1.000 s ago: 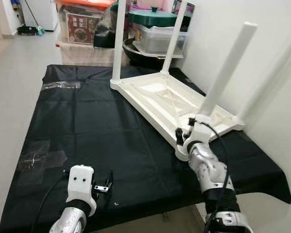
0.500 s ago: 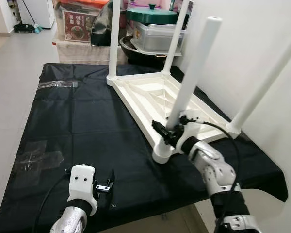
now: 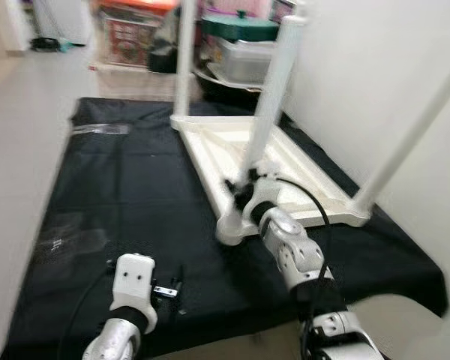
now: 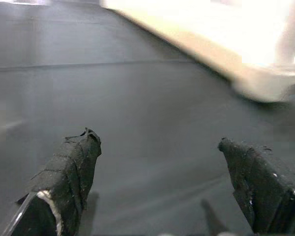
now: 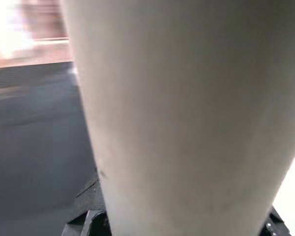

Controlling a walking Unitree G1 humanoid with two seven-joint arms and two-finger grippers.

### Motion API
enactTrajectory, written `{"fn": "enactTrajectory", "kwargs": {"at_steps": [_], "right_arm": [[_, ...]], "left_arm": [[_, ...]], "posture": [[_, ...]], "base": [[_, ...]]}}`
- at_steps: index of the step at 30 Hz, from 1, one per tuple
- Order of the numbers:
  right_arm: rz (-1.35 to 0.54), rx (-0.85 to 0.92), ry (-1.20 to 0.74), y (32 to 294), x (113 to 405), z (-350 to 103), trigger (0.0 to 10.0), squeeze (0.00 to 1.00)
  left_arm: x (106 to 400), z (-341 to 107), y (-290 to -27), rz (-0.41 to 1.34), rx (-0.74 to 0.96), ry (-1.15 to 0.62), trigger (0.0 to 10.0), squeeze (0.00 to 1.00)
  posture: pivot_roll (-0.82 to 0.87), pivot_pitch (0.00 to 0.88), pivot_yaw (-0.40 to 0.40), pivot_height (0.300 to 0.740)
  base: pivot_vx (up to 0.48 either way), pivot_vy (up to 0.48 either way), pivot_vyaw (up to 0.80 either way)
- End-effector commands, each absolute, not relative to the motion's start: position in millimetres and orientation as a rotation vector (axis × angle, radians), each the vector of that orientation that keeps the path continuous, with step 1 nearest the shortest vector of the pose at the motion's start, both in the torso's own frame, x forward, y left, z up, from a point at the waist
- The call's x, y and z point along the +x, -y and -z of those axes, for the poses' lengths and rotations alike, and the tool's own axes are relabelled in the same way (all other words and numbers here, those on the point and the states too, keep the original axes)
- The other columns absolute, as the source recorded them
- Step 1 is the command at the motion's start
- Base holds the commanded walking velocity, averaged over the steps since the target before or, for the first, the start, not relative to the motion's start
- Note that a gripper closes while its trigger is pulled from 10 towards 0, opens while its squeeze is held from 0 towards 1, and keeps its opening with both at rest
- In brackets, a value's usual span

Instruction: Building children table

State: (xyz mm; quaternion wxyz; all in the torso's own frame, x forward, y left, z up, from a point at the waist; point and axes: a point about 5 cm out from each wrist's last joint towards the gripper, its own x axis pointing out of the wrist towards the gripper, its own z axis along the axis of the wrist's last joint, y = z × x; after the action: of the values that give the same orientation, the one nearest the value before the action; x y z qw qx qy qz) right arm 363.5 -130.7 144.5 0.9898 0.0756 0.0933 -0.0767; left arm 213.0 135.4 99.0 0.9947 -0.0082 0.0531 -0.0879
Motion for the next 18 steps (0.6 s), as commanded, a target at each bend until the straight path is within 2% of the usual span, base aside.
{"fn": "enactTrajectory", "kwargs": {"at_steps": [1, 6, 7, 8, 9, 10, 11, 17, 18], "right_arm": [[0.409, 0.090, -0.430, 164, 340, -94, 0.0, 0.00], [0.371, 0.048, -0.373, 149, 335, -105, 0.0, 0.00], [0.349, 0.036, -0.359, 145, 335, -108, 4.7, 0.00], [0.349, 0.036, -0.359, 145, 335, -108, 4.7, 0.00], [0.294, 0.071, -0.356, 140, 337, -109, 10.0, 0.00], [0.294, 0.071, -0.356, 140, 337, -109, 10.0, 0.00], [0.248, 0.129, -0.300, 137, 343, -119, 10.0, 1.00], [0.206, 0.141, -0.204, 138, 353, -140, 10.0, 1.00], [0.184, 0.169, -0.191, 142, 356, -146, 10.0, 0.00]], "left_arm": [[214, -100, -135, 0.176, -0.008, -0.105, 10.0, 0.00], [214, -99, -136, 0.180, -0.009, -0.111, 10.0, 0.00], [214, -98, -135, 0.184, -0.006, -0.113, 10.0, 0.00], [214, -98, -135, 0.184, -0.006, -0.113, 10.0, 0.00], [214, -98, -136, 0.180, -0.006, -0.112, 10.0, 0.00], [214, -98, -136, 0.180, -0.006, -0.112, 10.0, 0.00], [215, -98, -136, 0.175, -0.006, -0.108, 10.0, 0.00], [215, -98, -138, 0.165, 0.001, -0.108, 10.0, 0.00], [215, -98, -138, 0.166, -0.003, -0.106, 10.0, 0.00]], "posture": [[0.19, 0.000, -0.164, 0.740], [0.17, 0.000, -0.152, 0.740], [0.17, 0.000, -0.155, 0.740], [0.17, 0.000, -0.155, 0.740], [0.18, 0.000, -0.161, 0.740], [0.18, 0.000, -0.161, 0.740], [0.18, 0.000, -0.167, 0.740], [0.18, 0.000, -0.170, 0.740], [0.18, 0.000, -0.170, 0.740]], "base": [[0.000, 0.000, 0.00], [0.000, 0.000, 0.00], [0.000, 0.000, 0.00], [0.000, 0.000, 0.00], [0.000, 0.000, 0.00], [0.000, 0.000, 0.00], [0.000, 0.000, 0.00], [0.000, 0.000, 0.00], [0.000, 0.000, 0.00]]}}
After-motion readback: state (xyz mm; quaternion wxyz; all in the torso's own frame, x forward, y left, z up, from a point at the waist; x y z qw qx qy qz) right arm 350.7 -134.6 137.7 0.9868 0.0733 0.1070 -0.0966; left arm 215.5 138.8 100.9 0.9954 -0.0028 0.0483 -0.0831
